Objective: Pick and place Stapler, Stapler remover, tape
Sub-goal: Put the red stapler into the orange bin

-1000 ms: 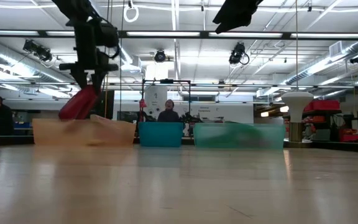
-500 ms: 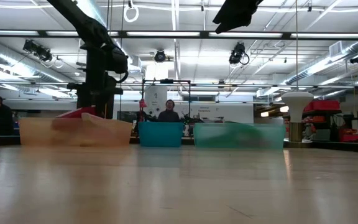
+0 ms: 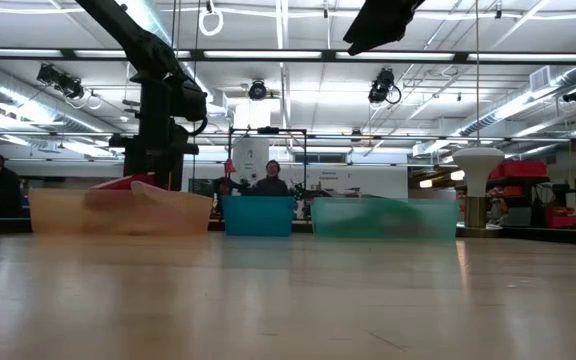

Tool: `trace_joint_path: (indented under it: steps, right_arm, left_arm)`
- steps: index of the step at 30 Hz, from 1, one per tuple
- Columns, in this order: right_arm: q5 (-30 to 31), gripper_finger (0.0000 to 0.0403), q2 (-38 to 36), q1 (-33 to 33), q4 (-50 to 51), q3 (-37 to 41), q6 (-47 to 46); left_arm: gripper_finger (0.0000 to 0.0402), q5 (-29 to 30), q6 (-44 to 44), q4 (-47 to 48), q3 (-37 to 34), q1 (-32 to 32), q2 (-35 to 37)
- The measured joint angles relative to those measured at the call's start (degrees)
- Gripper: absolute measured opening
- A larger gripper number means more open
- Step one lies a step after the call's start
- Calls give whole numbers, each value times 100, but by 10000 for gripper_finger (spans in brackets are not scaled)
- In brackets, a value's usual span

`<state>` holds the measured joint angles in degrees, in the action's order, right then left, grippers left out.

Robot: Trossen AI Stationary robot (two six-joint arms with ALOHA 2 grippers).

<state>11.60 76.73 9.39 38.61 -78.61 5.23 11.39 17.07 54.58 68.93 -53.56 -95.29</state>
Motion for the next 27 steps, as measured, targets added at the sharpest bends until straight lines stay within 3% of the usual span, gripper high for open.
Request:
trace_joint_path:
  steps: [27]
  right_arm:
    - [-2, 282, 0, 0, 0, 0, 1]
  left_arm:
    - [194, -302, -1244, 1059, 472, 110, 0]
